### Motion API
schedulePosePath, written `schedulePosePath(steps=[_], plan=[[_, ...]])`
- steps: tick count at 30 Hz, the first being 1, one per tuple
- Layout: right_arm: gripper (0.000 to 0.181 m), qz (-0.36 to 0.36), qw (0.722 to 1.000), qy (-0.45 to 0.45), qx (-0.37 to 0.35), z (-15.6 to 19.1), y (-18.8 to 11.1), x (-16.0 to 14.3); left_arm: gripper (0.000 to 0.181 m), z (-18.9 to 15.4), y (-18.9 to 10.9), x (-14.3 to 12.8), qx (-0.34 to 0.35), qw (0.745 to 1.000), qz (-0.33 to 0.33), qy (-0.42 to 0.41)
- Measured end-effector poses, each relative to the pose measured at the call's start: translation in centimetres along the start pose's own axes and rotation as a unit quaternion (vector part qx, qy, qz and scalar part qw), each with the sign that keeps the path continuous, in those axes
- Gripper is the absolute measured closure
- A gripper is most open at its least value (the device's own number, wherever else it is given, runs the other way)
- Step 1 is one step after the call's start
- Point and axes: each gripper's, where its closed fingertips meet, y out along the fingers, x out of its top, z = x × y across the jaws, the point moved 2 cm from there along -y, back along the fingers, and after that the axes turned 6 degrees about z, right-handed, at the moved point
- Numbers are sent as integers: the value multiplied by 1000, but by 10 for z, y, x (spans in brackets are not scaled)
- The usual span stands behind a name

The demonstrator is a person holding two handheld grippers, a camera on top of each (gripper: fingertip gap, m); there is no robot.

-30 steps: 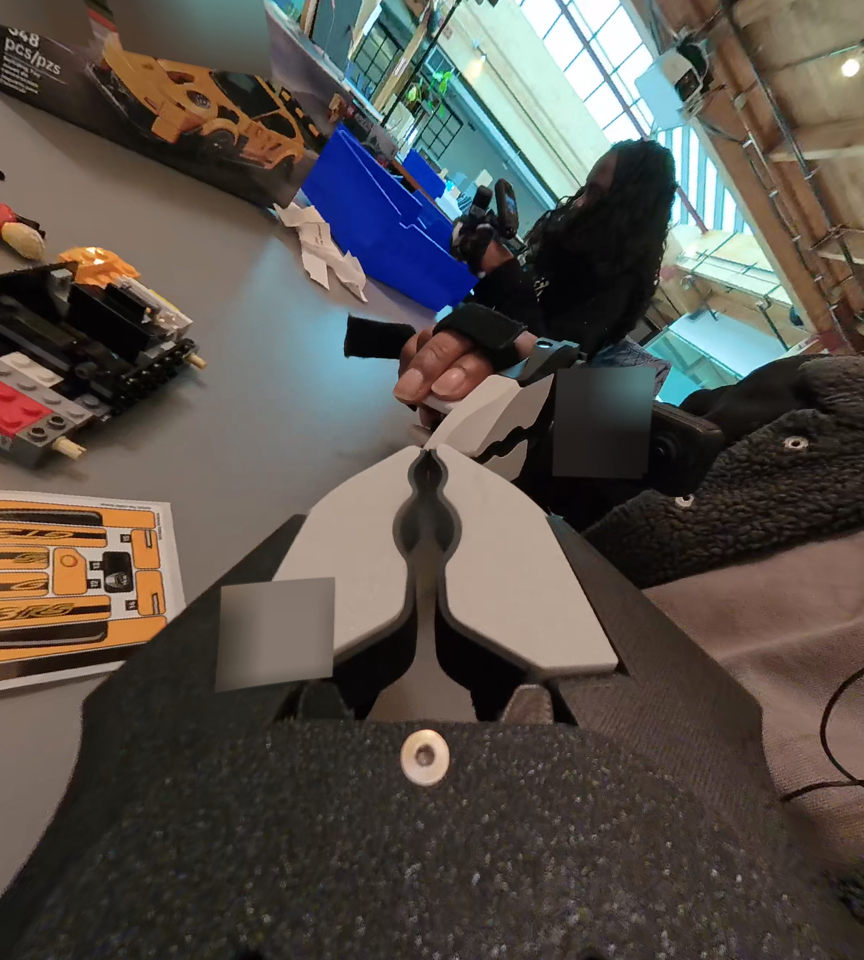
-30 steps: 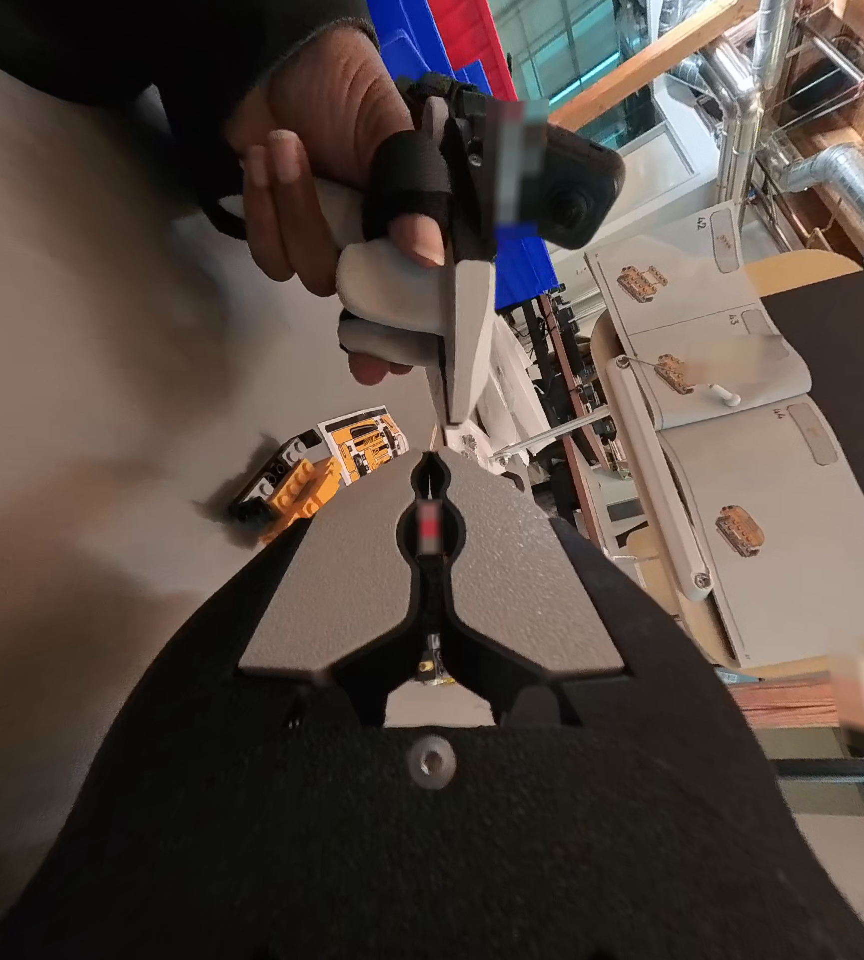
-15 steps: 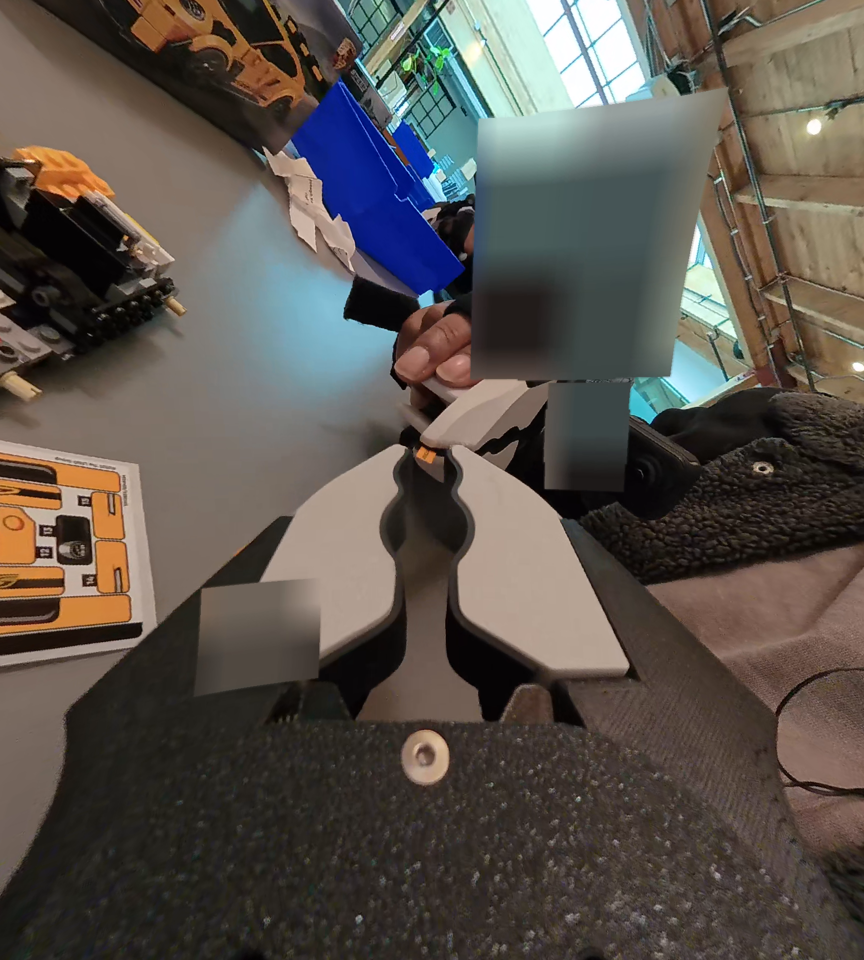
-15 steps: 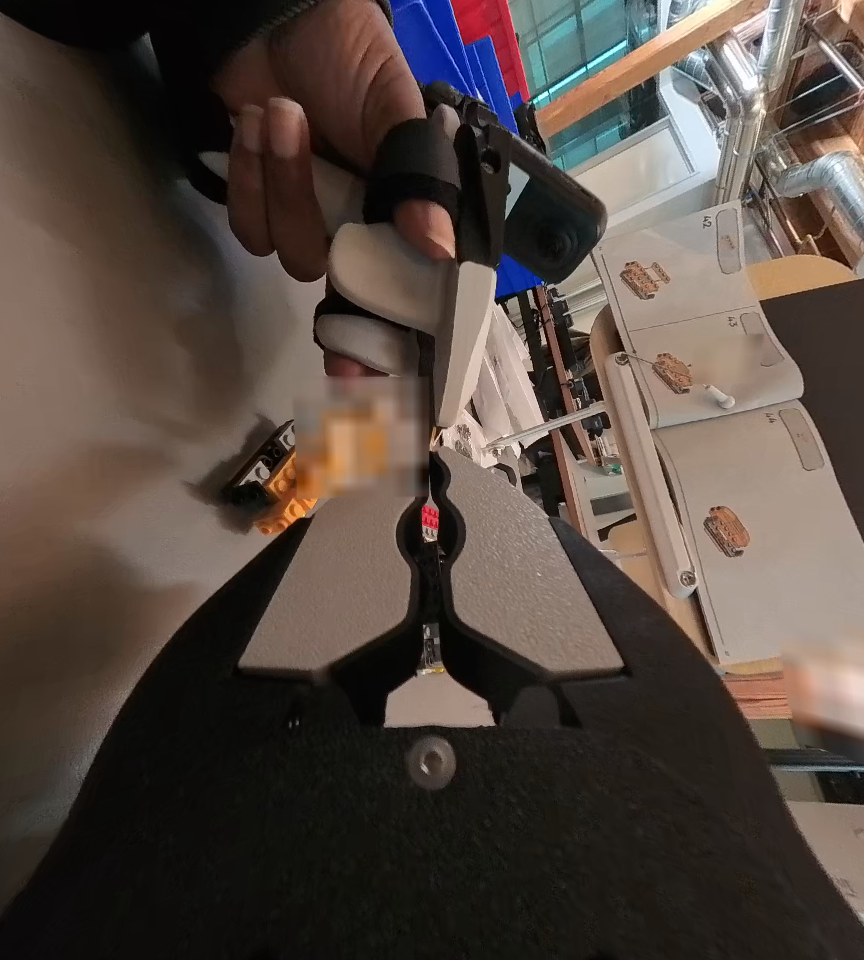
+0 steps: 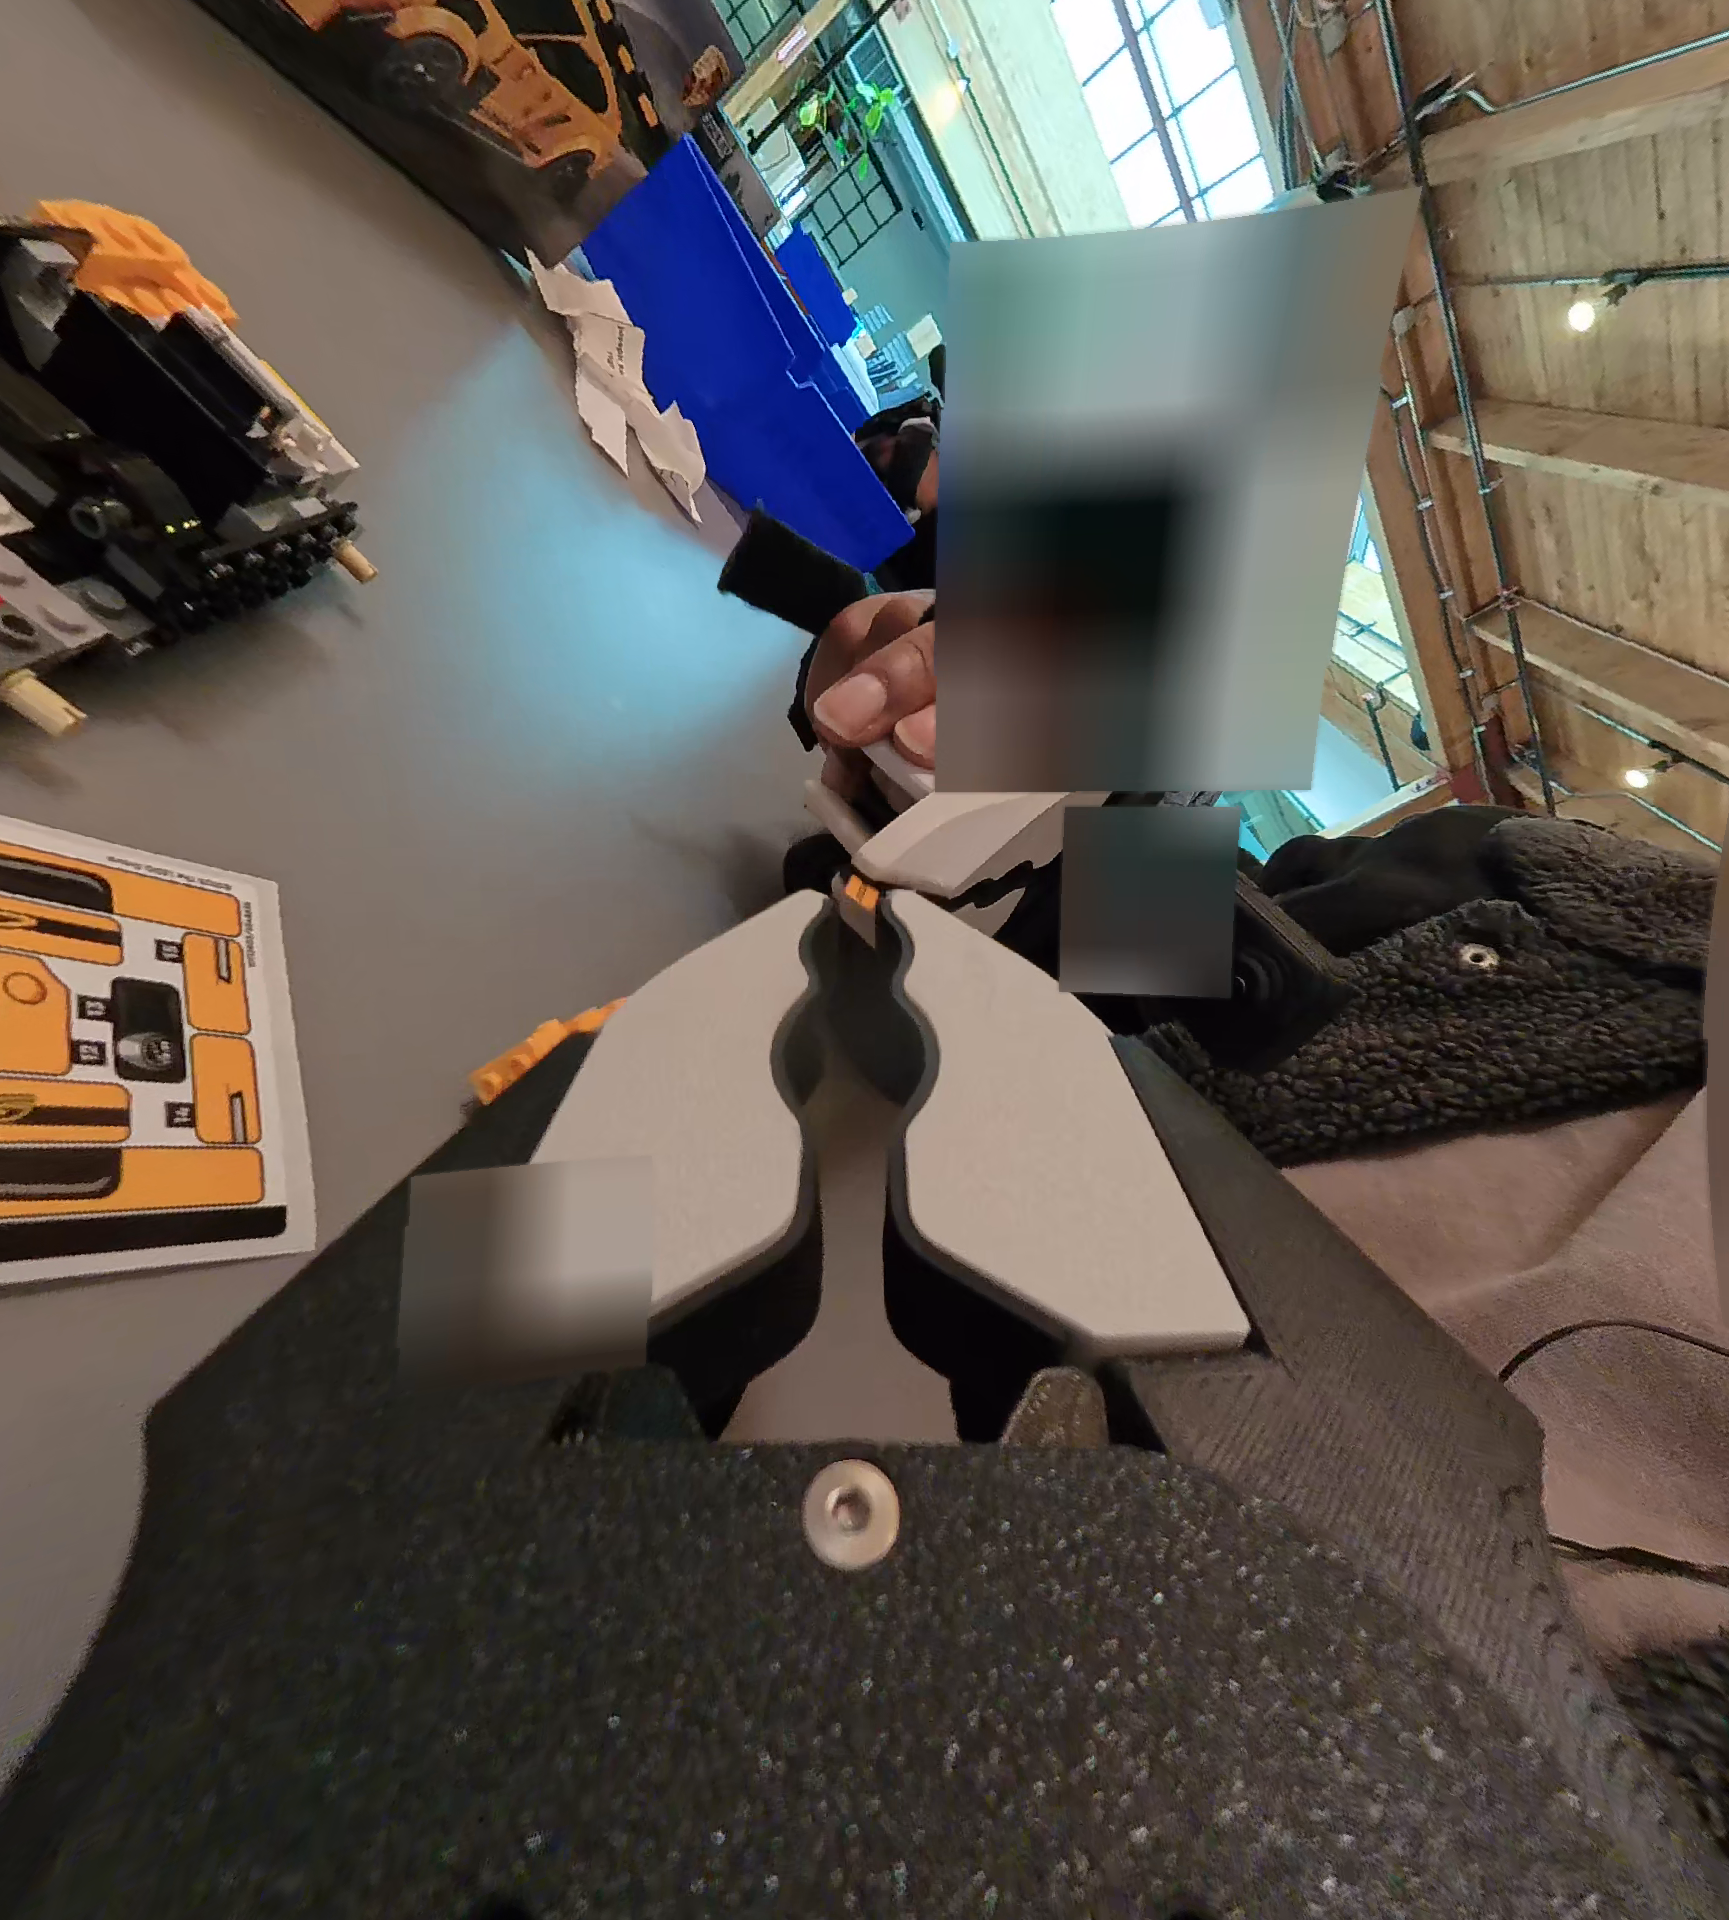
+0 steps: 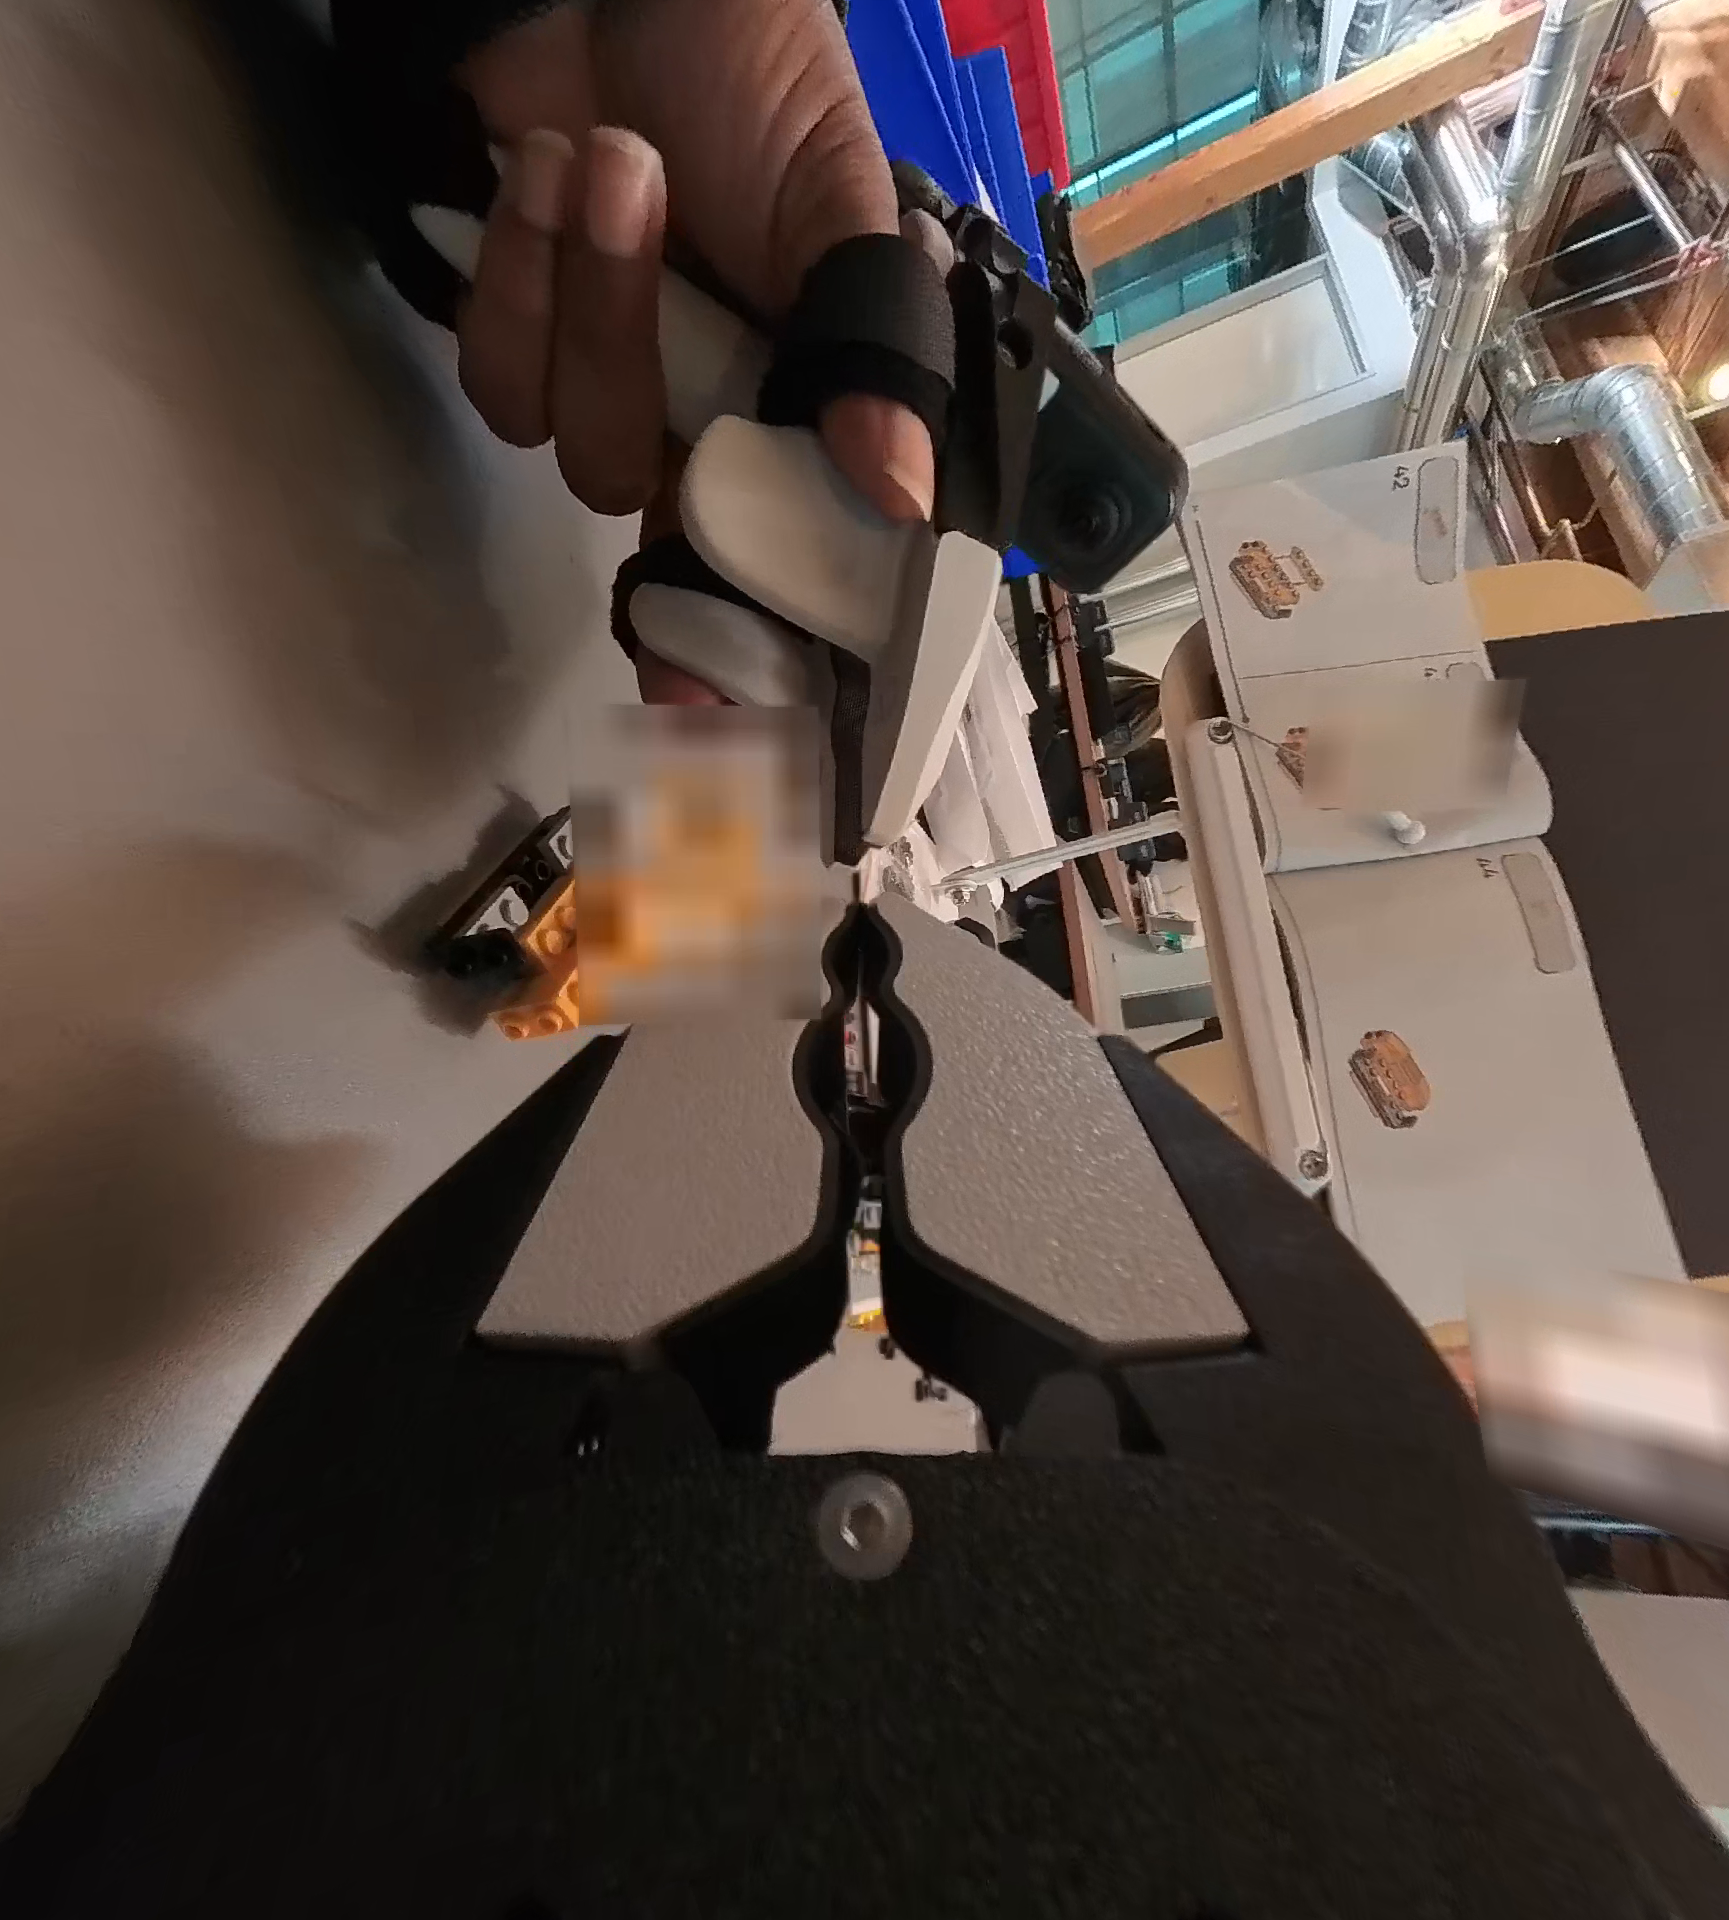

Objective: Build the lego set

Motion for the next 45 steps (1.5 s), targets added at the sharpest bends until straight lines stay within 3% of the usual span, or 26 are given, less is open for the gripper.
schedulePosePath(steps=[14, 33, 37, 41, 45], plan=[[181, 4, 999, -35, -11, 3, 0, 0, 175, 1, -1, -2, -30, 999, 1, -42], [181, 11, 999, -48, -9, 6, 2, -1, 181, 2, 0, -1, -8, 999, 1, -34], [181, -6, 1000, 9, 8, 3, 1, 1, 181, -2, -1, -1, 17, 1000, 15, 18], [160, -18, 994, 87, 57, 3, 0, 2, 181, -6, -2, 1, 28, 998, 17, 51], [159, -49, 977, 176, 108, 2, -4, 6, 181, -8, -4, 2, 37, 996, 21, 78]])
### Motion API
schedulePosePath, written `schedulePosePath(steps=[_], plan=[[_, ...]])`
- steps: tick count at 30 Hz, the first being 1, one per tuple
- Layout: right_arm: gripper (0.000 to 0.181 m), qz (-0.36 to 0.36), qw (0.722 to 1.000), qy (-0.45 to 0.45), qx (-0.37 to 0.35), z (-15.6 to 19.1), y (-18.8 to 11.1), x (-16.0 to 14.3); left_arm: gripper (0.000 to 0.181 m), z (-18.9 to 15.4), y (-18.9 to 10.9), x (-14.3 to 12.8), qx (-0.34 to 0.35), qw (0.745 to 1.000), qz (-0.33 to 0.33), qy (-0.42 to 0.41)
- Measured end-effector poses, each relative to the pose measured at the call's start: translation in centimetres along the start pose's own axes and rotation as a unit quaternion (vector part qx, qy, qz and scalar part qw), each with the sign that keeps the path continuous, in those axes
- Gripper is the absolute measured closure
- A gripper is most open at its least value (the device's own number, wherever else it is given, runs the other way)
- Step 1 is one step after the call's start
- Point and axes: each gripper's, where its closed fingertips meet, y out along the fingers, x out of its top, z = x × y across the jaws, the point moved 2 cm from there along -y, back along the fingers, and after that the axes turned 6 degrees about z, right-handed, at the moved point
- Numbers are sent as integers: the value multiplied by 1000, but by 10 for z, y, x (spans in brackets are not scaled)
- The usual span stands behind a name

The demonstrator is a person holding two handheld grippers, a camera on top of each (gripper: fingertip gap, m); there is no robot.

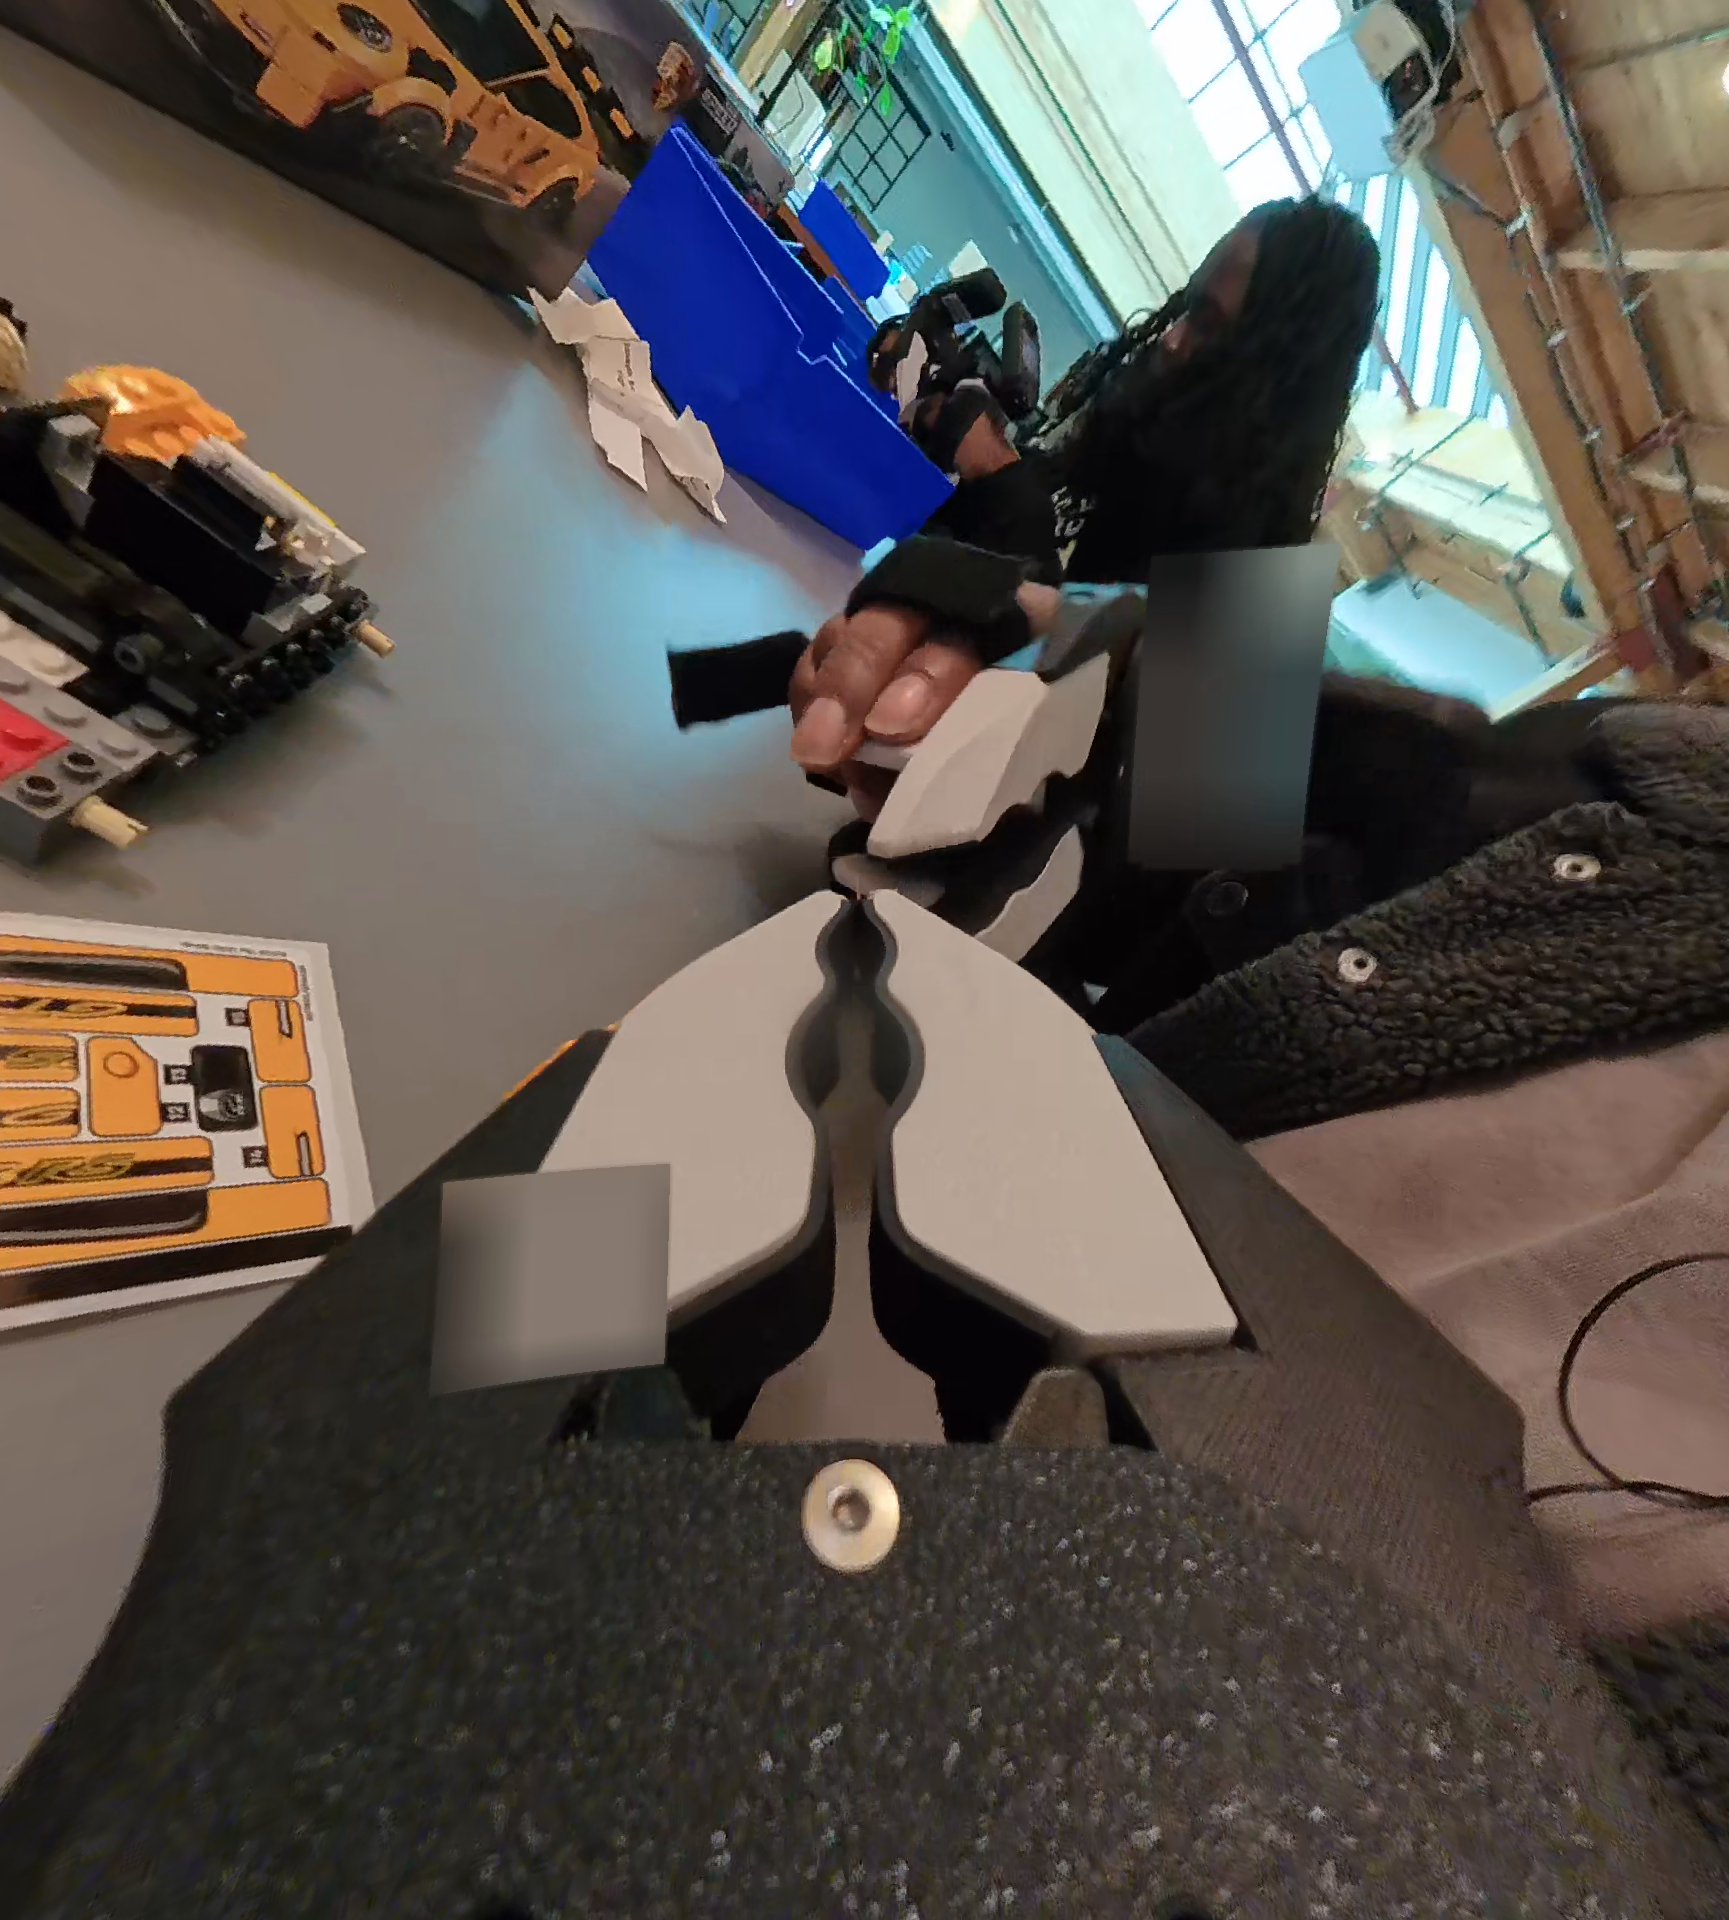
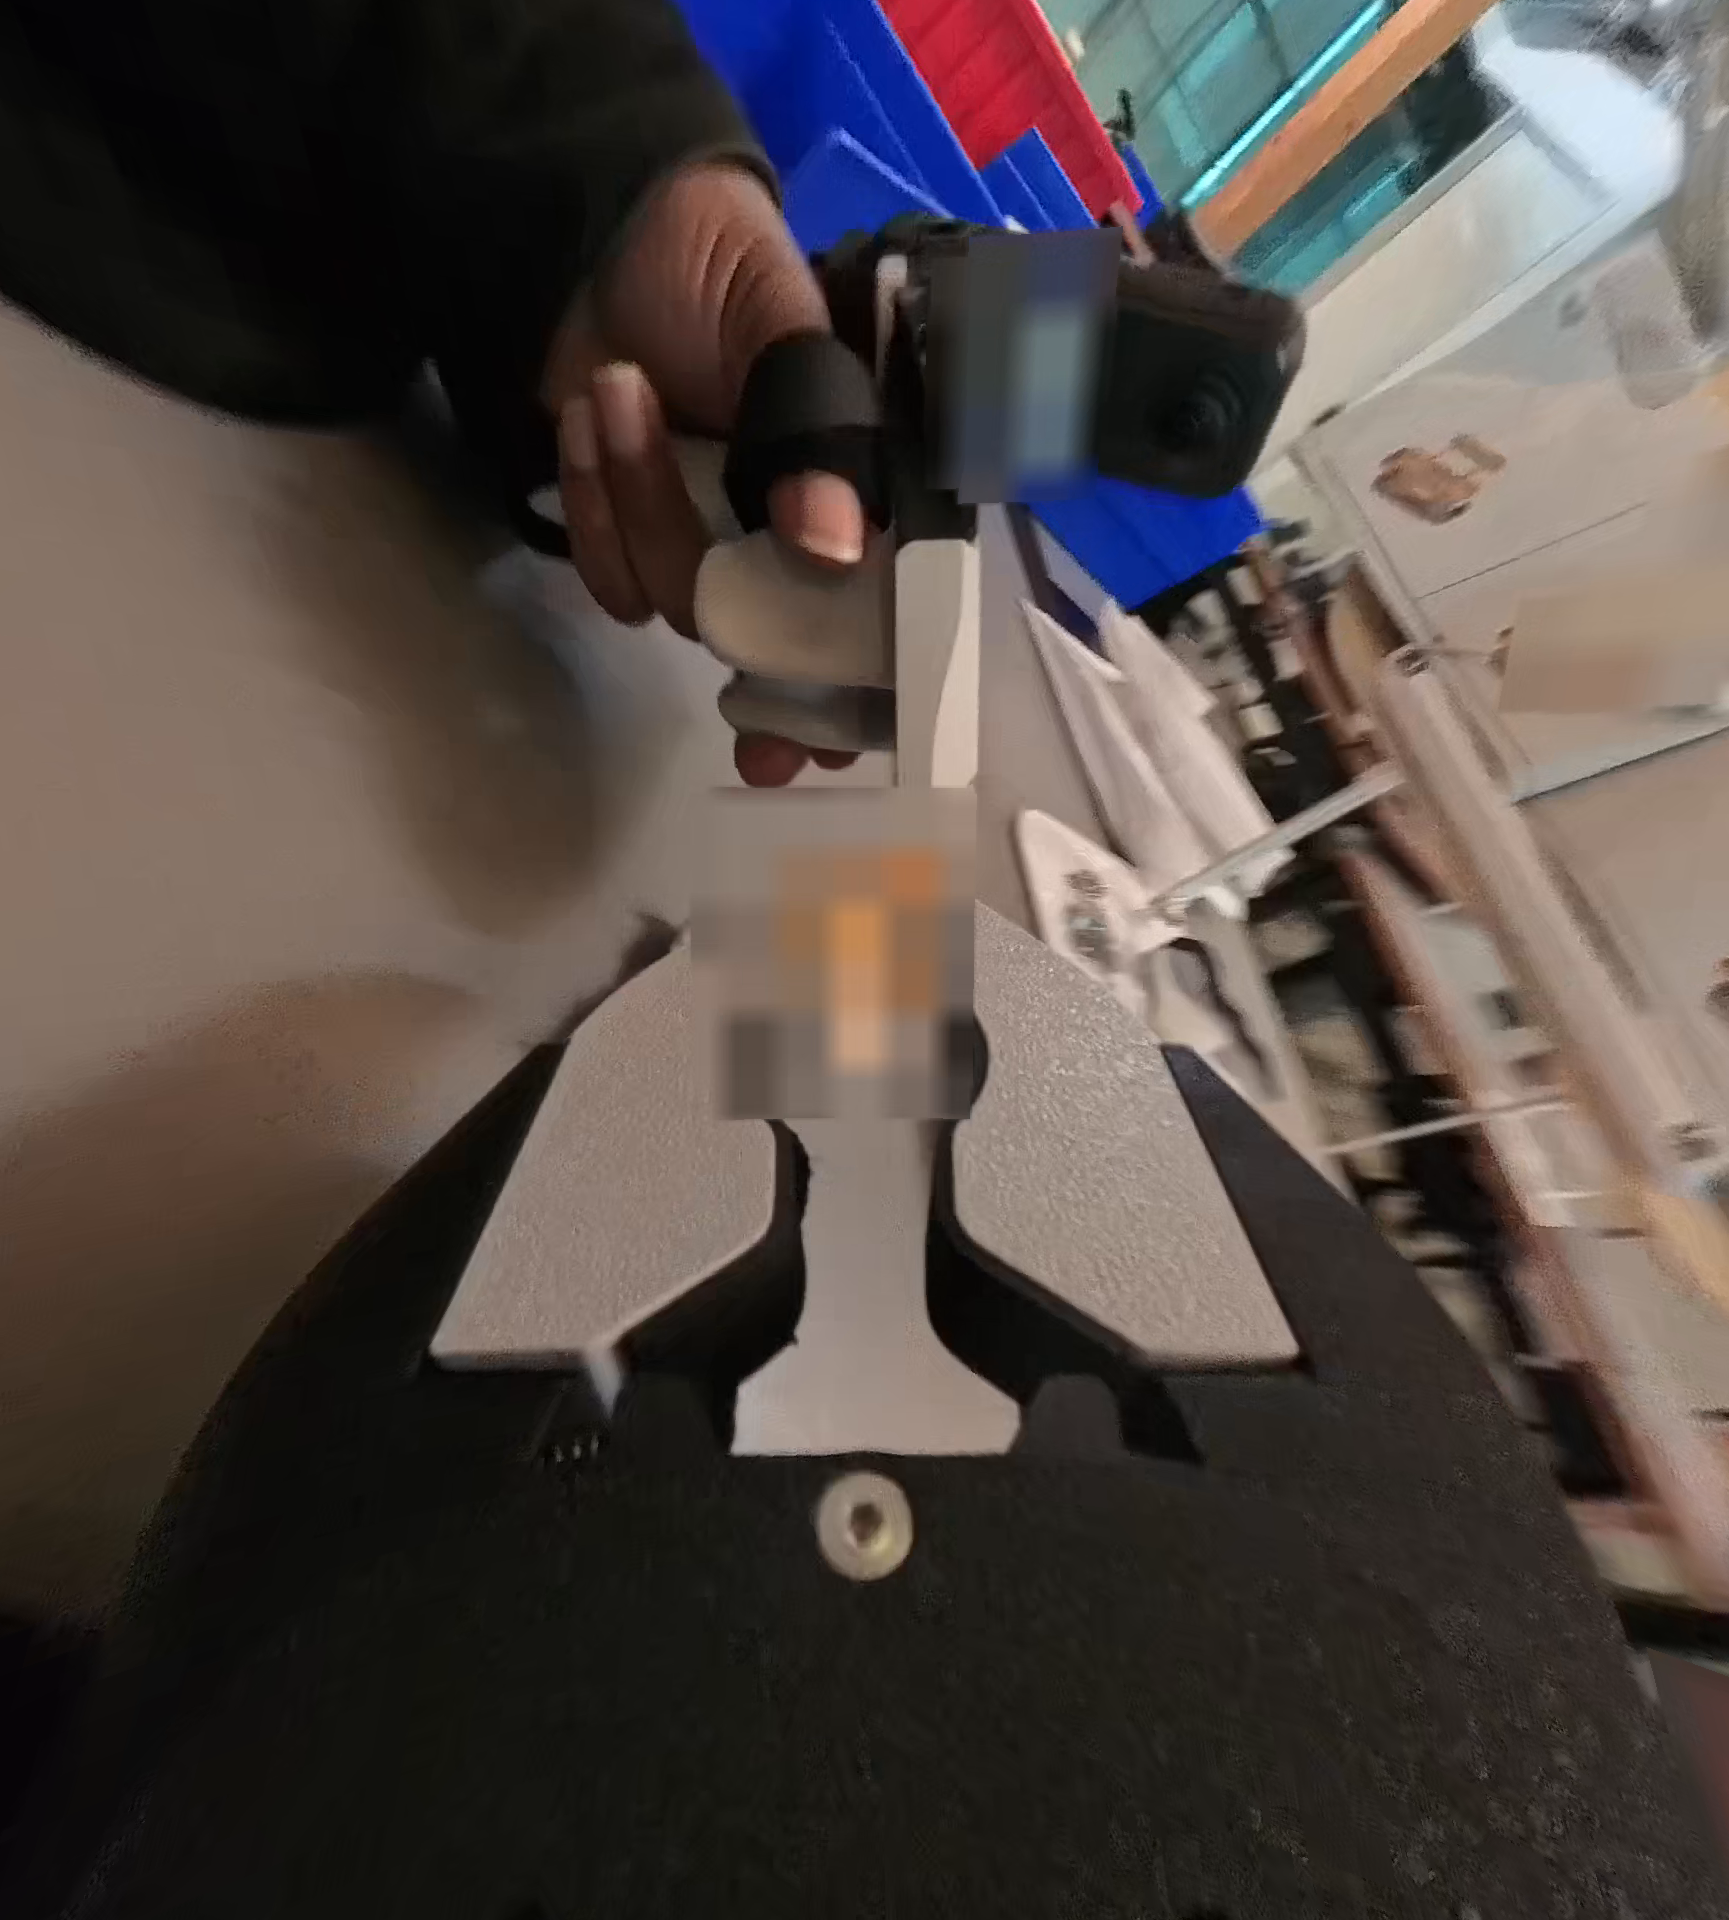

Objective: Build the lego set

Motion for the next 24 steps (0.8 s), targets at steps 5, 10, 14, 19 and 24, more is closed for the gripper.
schedulePosePath(steps=[5, 10, 14, 19, 24], plan=[[165, -50, 955, 253, 144, -8, -9, 4, 181, -3, 4, -9, 77, 986, 68, 130], [174, -21, 930, 306, 203, 0, -6, -1, 181, -5, 14, -21, 153, 948, 138, 244], [176, 8, 933, 290, 214, 9, -1, -5, 181, -5, 18, -28, 188, 922, 171, 292], [177, 18, 933, 285, 218, 12, 1, -7, 181, -4, 20, -31, 209, 904, 190, 320], [177, 21, 932, 284, 225, 15, 2, -8, 181, -4, 21, -32, 212, 900, 194, 326]])
